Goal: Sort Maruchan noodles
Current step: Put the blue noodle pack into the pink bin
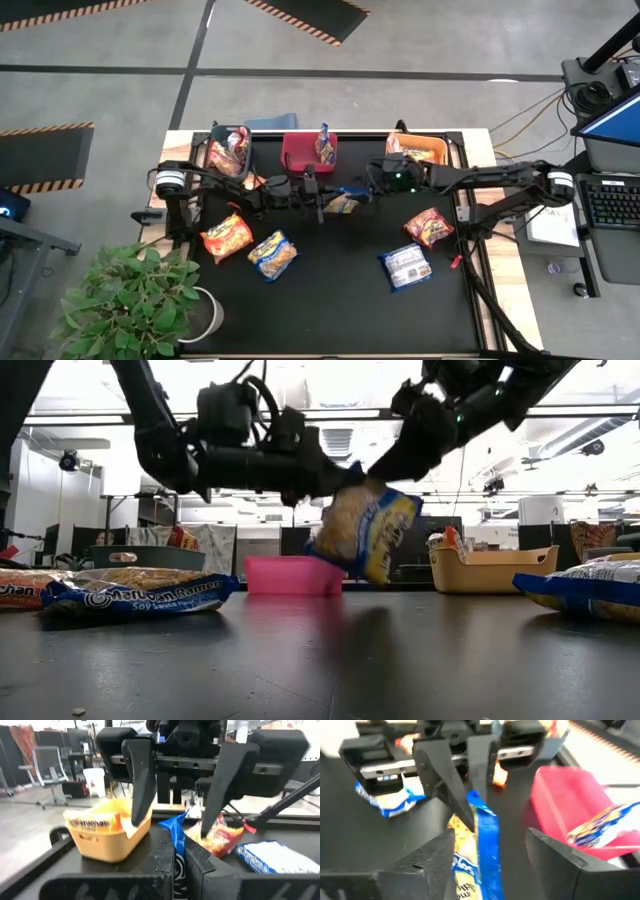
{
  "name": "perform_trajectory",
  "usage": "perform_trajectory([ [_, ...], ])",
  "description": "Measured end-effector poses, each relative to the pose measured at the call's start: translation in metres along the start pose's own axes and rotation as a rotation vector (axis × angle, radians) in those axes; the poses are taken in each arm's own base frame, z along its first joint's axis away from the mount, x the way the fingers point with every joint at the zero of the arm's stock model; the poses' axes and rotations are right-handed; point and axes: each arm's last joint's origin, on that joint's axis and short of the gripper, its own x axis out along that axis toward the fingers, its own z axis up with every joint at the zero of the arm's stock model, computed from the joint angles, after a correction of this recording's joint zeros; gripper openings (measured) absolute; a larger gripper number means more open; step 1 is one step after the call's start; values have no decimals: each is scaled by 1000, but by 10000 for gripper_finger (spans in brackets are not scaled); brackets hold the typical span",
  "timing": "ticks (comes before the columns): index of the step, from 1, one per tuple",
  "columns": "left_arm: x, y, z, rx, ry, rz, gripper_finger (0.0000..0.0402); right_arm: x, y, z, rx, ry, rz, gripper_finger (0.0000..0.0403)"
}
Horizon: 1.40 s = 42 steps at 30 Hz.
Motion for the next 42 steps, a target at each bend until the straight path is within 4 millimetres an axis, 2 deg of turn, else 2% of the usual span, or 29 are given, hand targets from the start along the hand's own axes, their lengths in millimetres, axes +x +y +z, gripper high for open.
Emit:
perform_trajectory([
  [4,-10,2,17,28,-29,32,0,-24,-4,14,14,-74,-87,259],
  [11,-35,12,56,130,-66,323,0,-61,-3,25,46,-159,-158,271],
  [16,-45,28,80,211,-78,640,0,-67,-2,20,57,-135,-159,261],
  [19,-44,48,87,214,-89,729,0,-66,-2,18,58,-128,-159,256],
  [24,-34,90,77,154,-75,844,0,-63,-3,17,53,-113,-174,254],
  [29,-16,113,62,103,-72,895,0,-62,-3,17,47,-111,-176,258],
  [37,20,128,40,139,-20,954,0,-62,-2,14,34,-82,-174,252],
  [42,26,130,30,161,19,1004,0,-62,-2,14,35,-81,-173,253],
])
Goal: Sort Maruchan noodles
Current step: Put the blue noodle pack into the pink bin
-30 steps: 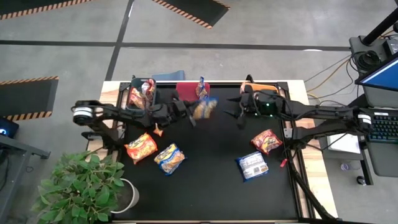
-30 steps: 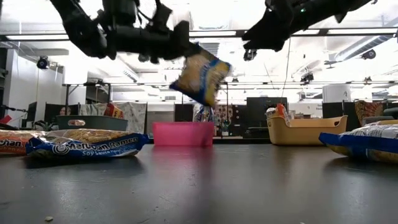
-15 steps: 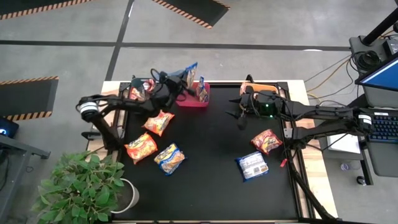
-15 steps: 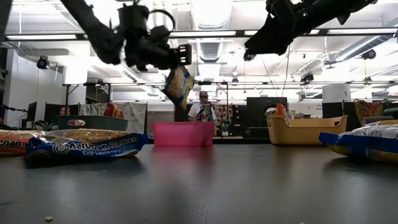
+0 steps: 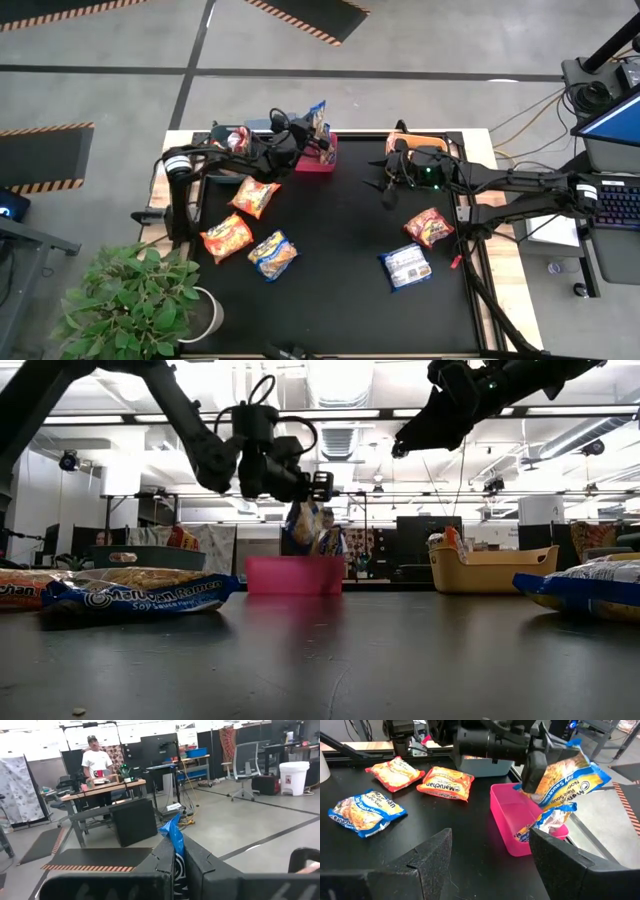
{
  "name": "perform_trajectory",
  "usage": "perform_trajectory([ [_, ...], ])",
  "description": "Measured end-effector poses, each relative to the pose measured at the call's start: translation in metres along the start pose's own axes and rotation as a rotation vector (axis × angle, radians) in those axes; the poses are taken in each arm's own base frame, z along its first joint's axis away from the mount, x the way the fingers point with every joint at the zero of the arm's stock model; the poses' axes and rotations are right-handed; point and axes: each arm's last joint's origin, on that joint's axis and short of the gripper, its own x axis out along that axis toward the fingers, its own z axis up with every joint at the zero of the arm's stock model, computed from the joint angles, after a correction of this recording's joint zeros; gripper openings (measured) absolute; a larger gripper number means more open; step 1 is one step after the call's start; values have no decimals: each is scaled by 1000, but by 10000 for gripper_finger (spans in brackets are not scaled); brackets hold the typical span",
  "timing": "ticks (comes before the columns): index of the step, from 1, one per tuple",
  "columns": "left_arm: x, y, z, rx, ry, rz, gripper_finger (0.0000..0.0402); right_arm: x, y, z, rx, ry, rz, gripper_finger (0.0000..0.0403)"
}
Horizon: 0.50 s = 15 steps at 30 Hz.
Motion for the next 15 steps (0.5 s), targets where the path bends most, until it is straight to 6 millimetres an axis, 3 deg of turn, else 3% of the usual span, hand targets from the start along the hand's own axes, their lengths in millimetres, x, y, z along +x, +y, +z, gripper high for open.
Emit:
perform_trajectory([
  [15,-7,-16,-29,7,75,-54,0,1,0,-3,-15,10,1,259],
])
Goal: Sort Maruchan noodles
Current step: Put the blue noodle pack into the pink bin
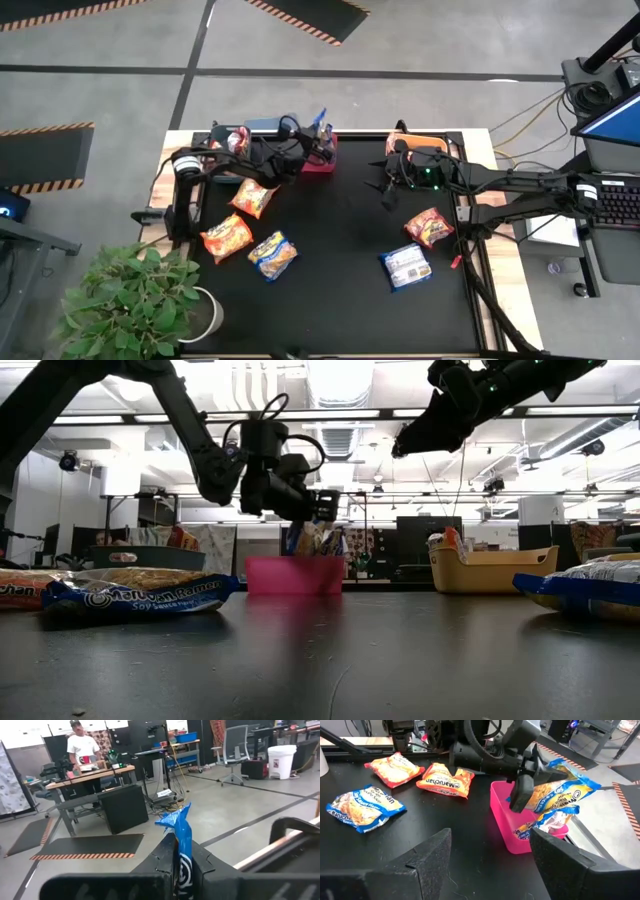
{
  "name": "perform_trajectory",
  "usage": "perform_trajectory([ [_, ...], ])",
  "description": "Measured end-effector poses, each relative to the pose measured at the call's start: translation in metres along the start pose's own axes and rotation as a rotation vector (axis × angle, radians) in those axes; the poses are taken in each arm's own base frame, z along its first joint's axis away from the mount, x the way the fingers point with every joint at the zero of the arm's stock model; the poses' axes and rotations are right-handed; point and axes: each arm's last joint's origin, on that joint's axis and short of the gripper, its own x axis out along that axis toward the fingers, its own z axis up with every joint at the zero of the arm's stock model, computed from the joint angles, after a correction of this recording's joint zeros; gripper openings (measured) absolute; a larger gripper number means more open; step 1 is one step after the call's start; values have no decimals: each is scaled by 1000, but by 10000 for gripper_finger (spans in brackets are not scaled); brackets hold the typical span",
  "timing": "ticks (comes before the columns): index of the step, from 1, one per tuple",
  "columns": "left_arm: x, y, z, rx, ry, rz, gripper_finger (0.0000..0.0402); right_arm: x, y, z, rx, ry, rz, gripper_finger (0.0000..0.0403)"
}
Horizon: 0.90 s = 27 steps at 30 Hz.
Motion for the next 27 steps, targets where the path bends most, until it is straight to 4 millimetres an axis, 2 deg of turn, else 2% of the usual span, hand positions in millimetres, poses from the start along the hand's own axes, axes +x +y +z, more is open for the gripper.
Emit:
perform_trajectory([
  [12,-26,-25,-4,38,67,23,0,1,0,-4,-2,12,3,266],
  [17,-29,-28,-8,-10,99,40,2,2,1,-9,-14,15,4,267],
  [21,-30,-27,-9,-33,109,36,30,3,1,-10,-27,16,4,271],
  [27,-34,-31,-9,-50,129,10,104,3,-1,-6,-38,-24,-7,272],
])
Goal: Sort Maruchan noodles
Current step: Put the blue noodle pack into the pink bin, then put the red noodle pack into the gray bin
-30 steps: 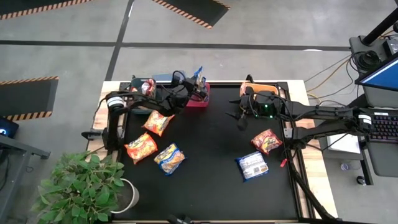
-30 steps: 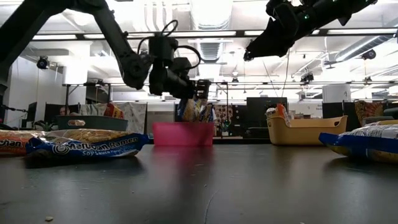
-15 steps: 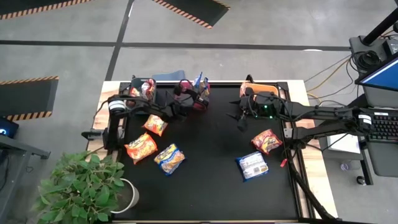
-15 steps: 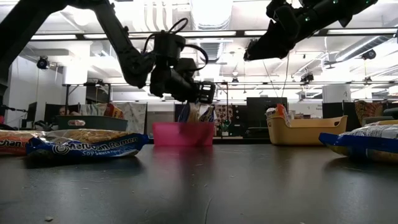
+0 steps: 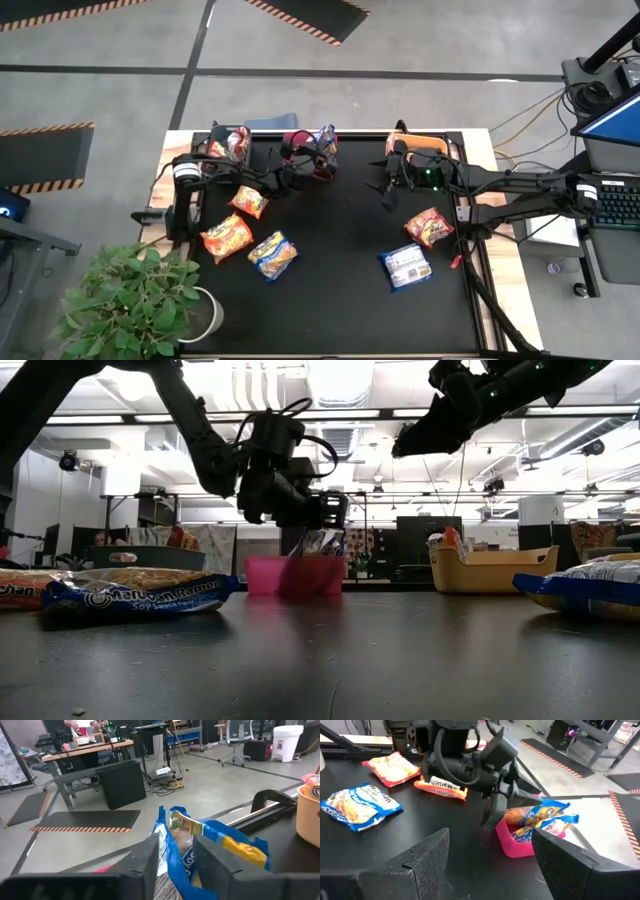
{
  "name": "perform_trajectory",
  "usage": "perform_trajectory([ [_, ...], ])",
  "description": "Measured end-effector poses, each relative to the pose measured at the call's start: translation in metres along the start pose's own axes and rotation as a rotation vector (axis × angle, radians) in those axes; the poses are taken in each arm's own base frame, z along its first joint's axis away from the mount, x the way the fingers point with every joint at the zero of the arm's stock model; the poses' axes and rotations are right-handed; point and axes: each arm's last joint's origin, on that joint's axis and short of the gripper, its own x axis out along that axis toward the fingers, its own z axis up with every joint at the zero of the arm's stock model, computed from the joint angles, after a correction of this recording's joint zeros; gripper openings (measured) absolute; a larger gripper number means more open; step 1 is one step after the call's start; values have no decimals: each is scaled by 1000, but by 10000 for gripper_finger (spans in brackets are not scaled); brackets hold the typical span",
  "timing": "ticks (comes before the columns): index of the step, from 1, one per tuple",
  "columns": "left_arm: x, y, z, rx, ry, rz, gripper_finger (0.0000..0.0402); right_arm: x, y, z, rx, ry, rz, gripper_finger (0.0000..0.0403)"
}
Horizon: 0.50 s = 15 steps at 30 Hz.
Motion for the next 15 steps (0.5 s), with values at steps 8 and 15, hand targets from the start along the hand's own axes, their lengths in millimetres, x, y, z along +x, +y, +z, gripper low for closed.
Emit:
perform_trajectory([
  [8,-15,-7,10,54,16,-38,193,0,0,1,-4,-6,-1,272],
  [15,-41,-8,41,155,-1,-90,230,0,0,2,1,-9,-2,276],
])
